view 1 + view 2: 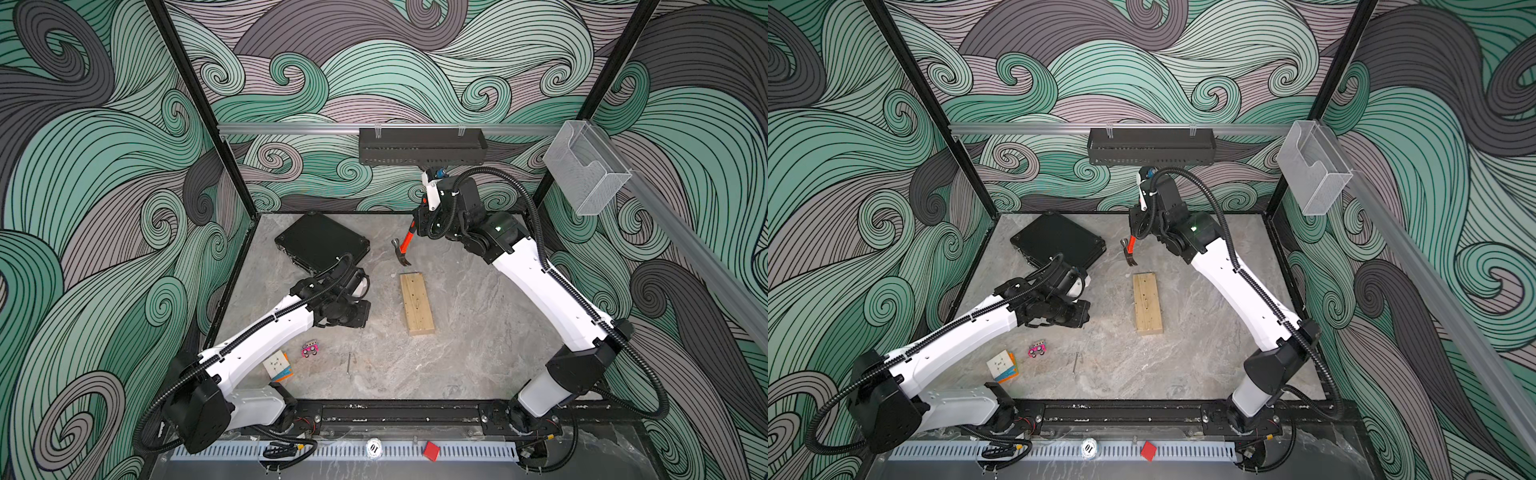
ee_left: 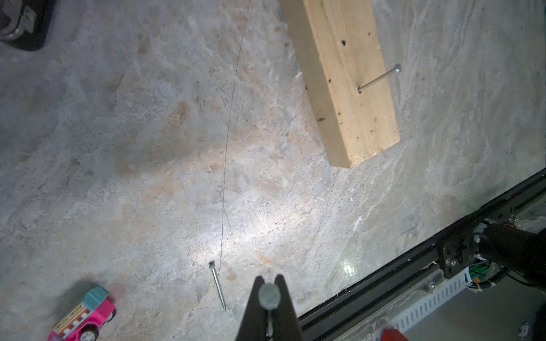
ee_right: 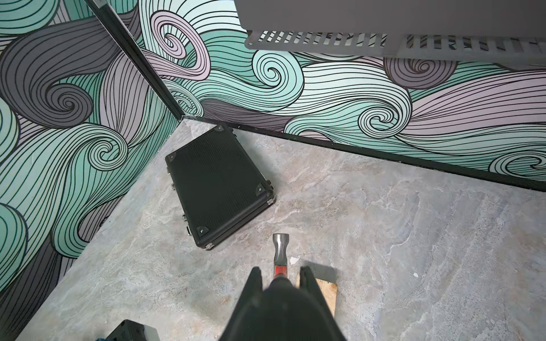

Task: Use a claw hammer to pull out a nail
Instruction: Place the nail at the center of the board.

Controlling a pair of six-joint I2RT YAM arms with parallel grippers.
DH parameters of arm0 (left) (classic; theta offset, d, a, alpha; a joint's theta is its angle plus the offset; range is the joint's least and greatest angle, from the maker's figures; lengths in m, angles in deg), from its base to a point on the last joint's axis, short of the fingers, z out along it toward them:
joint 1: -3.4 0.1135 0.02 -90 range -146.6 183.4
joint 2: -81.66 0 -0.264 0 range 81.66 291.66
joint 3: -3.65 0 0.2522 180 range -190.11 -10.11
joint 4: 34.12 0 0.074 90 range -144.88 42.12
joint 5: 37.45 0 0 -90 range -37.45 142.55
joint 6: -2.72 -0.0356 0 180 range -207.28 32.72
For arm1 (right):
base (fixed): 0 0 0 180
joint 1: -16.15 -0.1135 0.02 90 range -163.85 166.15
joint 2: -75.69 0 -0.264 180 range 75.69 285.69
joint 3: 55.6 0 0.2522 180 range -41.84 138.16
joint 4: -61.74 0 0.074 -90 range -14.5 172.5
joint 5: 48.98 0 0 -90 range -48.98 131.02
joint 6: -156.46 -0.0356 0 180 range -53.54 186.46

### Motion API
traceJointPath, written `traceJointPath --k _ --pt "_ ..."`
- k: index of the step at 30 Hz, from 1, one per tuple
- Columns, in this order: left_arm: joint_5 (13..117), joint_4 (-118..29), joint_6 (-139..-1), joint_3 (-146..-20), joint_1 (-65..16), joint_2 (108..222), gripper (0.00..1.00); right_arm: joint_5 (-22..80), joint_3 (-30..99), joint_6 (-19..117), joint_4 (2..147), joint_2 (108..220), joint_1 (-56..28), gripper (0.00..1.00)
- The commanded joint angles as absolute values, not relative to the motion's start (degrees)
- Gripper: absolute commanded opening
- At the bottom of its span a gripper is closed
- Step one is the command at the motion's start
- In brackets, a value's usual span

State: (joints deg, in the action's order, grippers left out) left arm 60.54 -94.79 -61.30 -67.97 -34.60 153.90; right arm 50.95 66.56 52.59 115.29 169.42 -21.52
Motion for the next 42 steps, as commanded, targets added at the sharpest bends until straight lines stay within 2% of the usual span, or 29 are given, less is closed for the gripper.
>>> traceJointPath --k 1,18,42 --pt "59.12 -97.63 -58.85 -66.36 -34.57 152.21 0.0 52.24 66.42 52.69 109.01 165.98 -21.06 0.0" --pt "54.87 -96.27 -54.57 -56.97 -36.17 151.84 0.0 50.87 66.09 52.45 108.98 165.9 -21.01 0.0" --pt "54.22 -95.14 -52.08 -54.2 -39.83 159.51 0.0 50.07 66.17 51.44 109.1 166.72 -21.0 0.0"
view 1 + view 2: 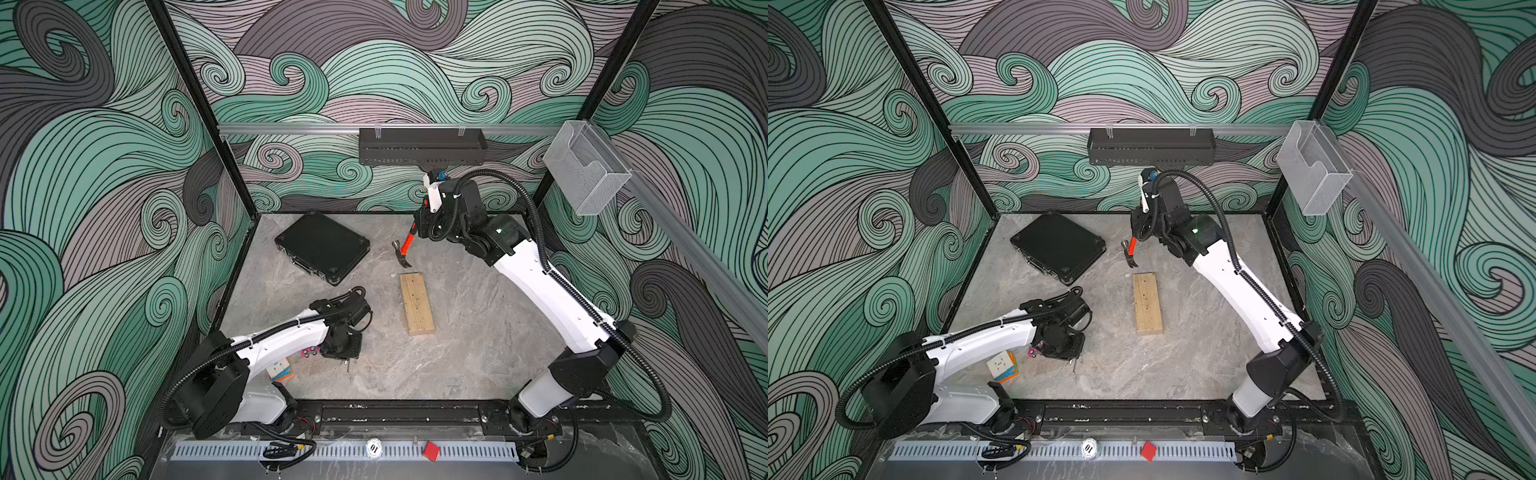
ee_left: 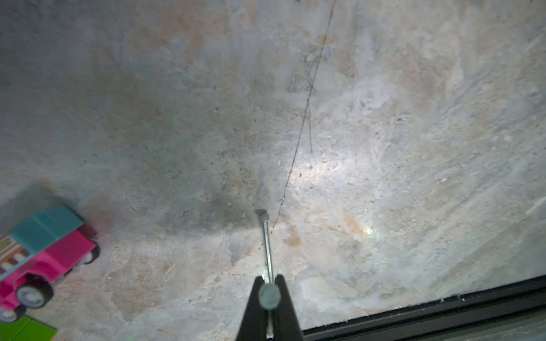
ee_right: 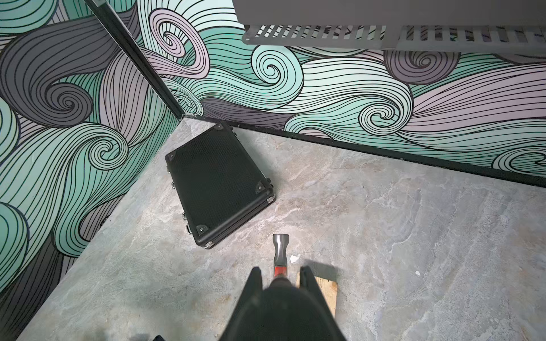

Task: Use a claw hammer to pull out a nail
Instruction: Place the nail at the center of the board.

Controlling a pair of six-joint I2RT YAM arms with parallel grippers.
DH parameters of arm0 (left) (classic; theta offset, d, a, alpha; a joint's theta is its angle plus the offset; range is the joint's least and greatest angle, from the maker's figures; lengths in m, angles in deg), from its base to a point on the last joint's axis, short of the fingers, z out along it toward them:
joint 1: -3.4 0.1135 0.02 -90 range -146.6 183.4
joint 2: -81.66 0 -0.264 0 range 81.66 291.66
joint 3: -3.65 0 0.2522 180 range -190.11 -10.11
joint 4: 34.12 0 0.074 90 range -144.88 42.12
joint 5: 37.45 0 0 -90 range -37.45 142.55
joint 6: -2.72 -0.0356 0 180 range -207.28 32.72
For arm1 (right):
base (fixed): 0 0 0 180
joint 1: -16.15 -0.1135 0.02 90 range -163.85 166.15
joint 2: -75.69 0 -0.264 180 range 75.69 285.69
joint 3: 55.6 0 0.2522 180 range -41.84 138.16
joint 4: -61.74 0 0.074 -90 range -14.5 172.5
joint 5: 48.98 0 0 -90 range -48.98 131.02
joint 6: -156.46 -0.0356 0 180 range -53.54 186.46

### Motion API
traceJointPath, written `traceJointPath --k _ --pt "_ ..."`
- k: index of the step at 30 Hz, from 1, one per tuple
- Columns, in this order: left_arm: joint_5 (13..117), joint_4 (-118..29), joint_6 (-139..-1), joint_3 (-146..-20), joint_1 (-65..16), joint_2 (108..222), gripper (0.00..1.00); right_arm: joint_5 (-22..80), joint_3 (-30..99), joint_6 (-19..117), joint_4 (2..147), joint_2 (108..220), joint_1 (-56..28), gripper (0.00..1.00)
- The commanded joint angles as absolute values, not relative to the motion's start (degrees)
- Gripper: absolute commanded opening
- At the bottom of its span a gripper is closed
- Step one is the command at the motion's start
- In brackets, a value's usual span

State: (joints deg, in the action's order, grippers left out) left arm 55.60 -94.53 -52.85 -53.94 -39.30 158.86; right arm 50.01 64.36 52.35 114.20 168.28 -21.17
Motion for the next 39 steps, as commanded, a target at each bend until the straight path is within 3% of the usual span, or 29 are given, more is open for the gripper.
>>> traceJointPath --k 1,39 --pt "54.04 -95.08 -52.05 -54.18 -39.89 159.82 0.0 50.0 66.11 51.44 109.09 166.68 -20.97 0.0" --pt "55.22 -95.51 -50.28 -55.59 -41.91 164.64 0.0 50.47 66.49 51.44 108.94 167.98 -20.69 0.0"
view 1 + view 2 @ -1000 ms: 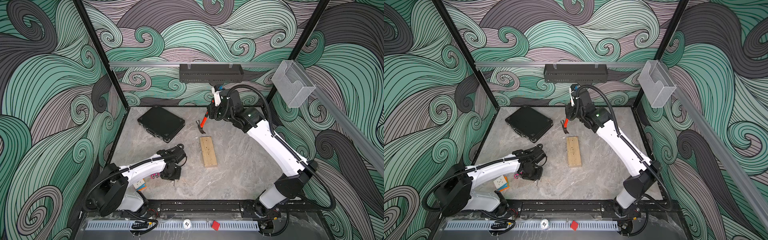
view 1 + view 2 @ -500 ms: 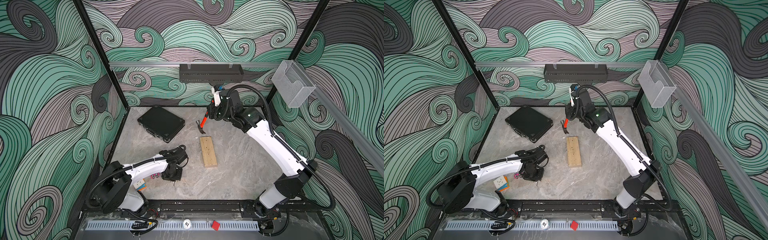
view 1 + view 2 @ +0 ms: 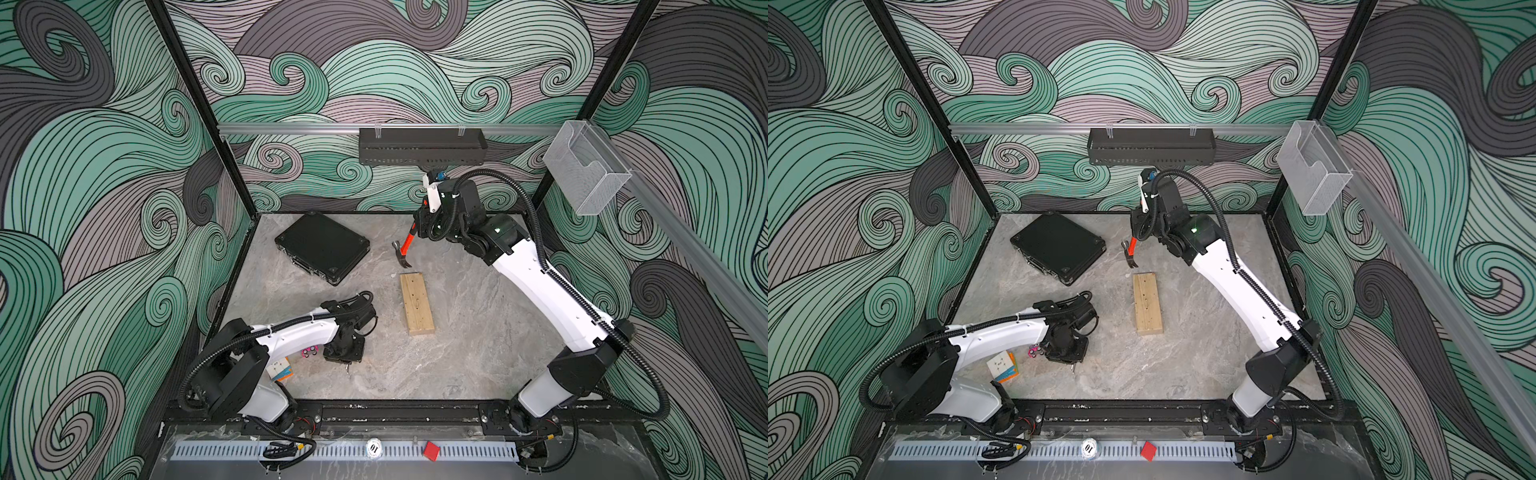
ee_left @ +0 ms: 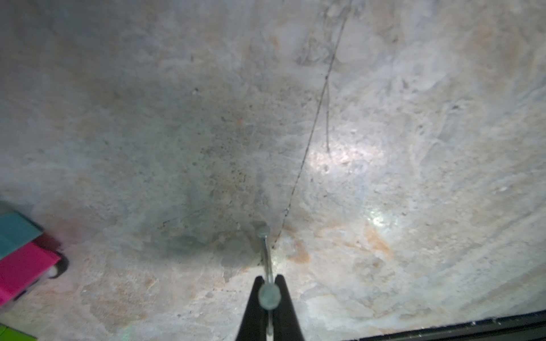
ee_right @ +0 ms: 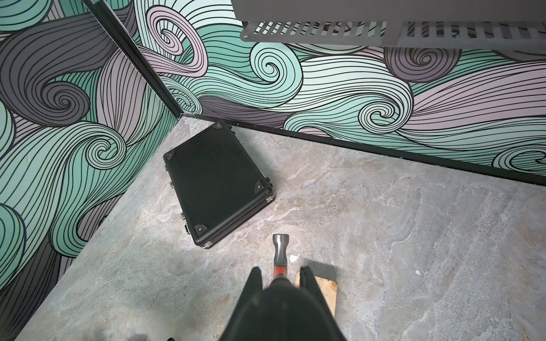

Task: Use a claw hammer to pull out a nail
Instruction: Place the nail at the center of the board.

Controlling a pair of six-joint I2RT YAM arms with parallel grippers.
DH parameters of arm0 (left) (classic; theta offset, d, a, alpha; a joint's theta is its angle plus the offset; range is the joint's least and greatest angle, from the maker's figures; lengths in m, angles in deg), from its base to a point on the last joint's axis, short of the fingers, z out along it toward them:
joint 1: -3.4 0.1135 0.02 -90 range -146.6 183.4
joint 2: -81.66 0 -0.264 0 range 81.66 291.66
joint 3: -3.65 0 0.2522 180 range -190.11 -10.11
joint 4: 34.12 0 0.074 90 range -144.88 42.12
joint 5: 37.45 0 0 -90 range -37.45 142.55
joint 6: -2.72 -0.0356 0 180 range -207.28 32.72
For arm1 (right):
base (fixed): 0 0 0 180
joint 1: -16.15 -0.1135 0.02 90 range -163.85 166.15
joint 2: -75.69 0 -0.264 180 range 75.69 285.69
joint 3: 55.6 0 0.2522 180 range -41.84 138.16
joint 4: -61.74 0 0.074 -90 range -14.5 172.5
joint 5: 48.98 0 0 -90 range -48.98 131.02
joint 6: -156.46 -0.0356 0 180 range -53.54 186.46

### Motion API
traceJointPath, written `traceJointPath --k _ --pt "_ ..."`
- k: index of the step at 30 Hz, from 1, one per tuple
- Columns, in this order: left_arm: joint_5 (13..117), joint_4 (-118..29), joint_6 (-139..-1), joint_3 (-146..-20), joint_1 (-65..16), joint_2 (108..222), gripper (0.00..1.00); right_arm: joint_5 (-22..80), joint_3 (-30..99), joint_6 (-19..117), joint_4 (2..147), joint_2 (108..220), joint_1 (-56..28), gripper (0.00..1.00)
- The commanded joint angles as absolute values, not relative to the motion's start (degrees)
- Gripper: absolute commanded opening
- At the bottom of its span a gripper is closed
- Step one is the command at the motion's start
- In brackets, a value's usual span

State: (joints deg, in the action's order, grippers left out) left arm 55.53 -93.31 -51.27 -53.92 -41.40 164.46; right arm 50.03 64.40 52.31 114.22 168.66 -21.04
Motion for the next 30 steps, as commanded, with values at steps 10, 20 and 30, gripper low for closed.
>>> traceJointPath --k 10,20,30 --pt "58.09 -94.75 -48.59 -57.39 -43.03 163.38 0.0 50.25 65.77 51.43 108.42 167.68 -20.56 0.0" --pt "58.05 -93.59 -48.6 -58.27 -43.54 167.36 0.0 50.6 64.33 51.08 108.03 166.8 -20.16 0.0" --pt "58.17 -93.41 -49.41 -59.29 -43.59 170.65 0.0 50.86 63.93 50.64 108.51 166.84 -19.94 0.0"
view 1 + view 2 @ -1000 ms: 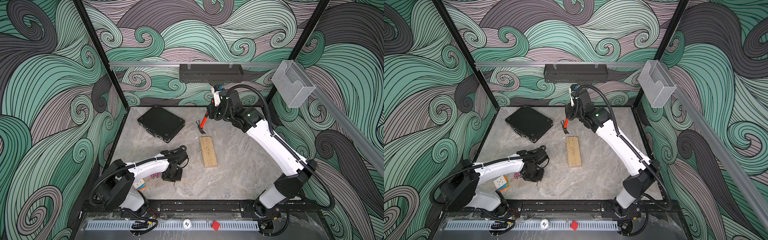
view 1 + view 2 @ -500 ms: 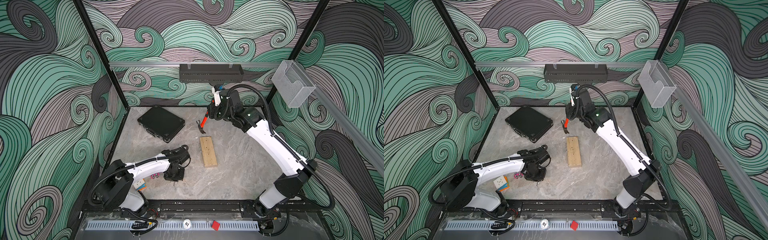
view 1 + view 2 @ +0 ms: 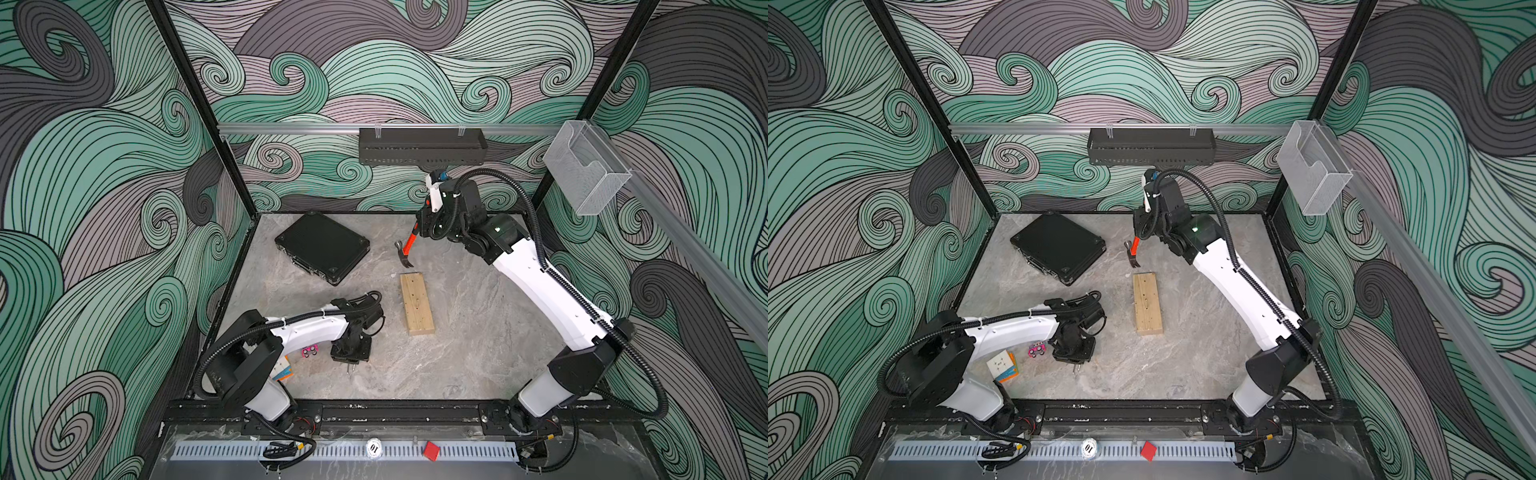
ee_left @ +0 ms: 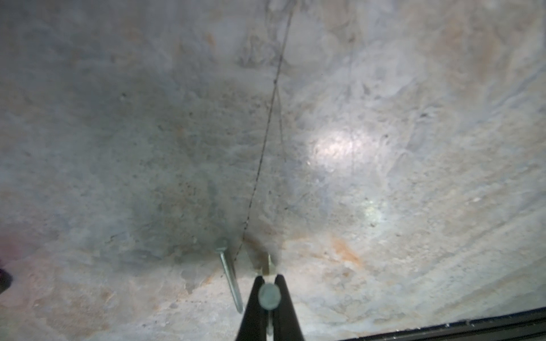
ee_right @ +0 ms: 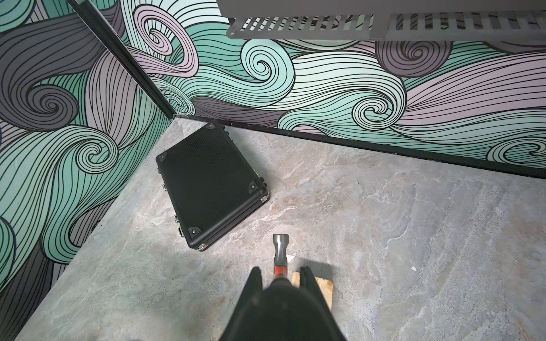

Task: Use a claw hammer to pull out a nail
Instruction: Place the nail at the center of the board.

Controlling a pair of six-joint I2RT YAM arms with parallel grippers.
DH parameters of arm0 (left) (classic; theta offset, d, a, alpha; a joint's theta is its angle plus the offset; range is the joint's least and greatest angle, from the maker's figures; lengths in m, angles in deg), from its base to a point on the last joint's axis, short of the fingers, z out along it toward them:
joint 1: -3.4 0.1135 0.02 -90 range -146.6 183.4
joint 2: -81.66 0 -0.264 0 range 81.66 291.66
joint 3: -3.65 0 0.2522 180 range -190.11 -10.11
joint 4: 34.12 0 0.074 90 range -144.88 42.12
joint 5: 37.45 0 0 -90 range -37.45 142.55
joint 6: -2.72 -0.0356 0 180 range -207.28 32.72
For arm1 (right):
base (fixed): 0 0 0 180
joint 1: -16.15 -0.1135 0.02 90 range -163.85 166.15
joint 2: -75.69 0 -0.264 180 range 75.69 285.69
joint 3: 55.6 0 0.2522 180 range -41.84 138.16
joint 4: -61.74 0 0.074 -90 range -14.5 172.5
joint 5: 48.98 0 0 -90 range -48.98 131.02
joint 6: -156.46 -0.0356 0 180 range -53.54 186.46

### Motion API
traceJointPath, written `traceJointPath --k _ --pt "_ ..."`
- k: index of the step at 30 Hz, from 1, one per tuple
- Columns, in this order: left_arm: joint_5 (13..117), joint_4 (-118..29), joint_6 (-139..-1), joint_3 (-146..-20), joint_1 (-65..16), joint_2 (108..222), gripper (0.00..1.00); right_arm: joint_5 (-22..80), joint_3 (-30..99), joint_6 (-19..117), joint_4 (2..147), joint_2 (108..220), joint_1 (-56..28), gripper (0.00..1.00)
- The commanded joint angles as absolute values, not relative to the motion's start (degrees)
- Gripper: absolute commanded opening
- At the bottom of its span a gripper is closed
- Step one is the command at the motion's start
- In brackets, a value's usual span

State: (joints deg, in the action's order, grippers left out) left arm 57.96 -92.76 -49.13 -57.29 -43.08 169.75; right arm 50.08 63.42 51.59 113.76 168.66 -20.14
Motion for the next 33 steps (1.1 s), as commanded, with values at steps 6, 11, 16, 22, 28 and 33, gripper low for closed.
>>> traceJointPath --k 6,11,16,22,28,33 --pt "58.81 -92.83 -48.81 -59.06 -43.58 171.7 0.0 50.95 63.75 50.64 108.95 166.86 -19.84 0.0" --pt "59.35 -92.88 -48.86 -59.41 -43.59 172.49 0.0 50.94 63.44 50.61 108.95 166.93 -19.86 0.0" --pt "59.84 -92.7 -48.8 -59.24 -43.6 172.88 0.0 50.95 63.28 50.55 109.0 167.04 -19.71 0.0" --pt "60.02 -93.23 -48.99 -59.77 -43.66 173.64 0.0 50.69 62.95 50.55 108.9 167.02 -19.42 0.0" --pt "60.18 -94.09 -49.47 -60.66 -43.65 174.52 0.0 50.66 62.16 50.55 108.29 166.93 -18.95 0.0" --pt "60.11 -94.4 -49.64 -61.17 -43.65 174.99 0.0 50.62 61.88 50.59 108.06 166.91 -18.5 0.0"
